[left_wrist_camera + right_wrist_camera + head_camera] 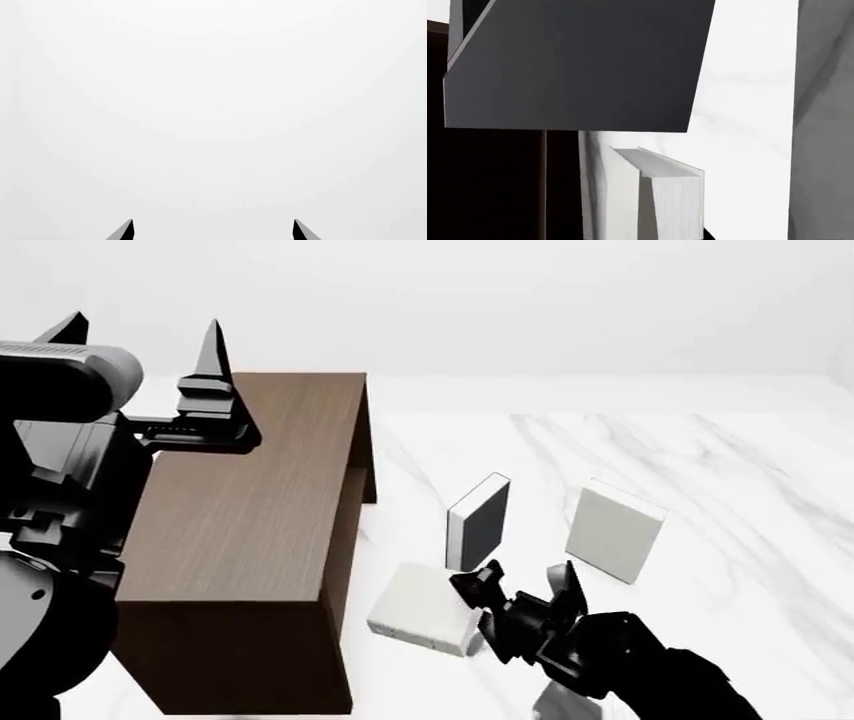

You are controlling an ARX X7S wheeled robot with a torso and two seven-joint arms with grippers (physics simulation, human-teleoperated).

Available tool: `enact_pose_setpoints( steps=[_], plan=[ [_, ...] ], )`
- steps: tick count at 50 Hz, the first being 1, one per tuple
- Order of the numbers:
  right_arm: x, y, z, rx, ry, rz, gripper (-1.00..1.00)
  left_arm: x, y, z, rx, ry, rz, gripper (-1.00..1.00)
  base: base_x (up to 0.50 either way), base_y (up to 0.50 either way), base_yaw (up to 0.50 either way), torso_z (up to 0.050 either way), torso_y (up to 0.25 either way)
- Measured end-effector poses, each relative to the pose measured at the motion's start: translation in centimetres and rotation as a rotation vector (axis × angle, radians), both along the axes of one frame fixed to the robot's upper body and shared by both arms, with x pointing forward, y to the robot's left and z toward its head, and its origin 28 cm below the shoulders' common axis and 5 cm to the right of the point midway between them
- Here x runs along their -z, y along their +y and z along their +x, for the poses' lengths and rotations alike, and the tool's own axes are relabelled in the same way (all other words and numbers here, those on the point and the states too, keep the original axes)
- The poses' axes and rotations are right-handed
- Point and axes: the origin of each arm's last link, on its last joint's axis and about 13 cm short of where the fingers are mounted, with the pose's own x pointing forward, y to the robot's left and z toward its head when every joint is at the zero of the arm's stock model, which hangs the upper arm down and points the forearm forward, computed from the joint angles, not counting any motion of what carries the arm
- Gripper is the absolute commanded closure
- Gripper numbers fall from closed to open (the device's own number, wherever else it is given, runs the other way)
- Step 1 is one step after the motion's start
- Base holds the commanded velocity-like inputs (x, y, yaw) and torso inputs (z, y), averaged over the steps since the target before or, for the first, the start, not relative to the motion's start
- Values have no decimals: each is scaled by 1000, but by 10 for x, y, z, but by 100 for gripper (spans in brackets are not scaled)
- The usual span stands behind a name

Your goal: Pick up the book on the right and place it under the cabinet shelf.

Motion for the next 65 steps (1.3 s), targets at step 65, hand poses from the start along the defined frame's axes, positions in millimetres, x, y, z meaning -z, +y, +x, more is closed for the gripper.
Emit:
enact_pose_setpoints(
  steps=[65],
  plan=[
    [-53,-11,-12,-380,-371,-829,-100,-1,4,-3,-7,-5,-10,-100,0,0,0,-5,0]
  ],
)
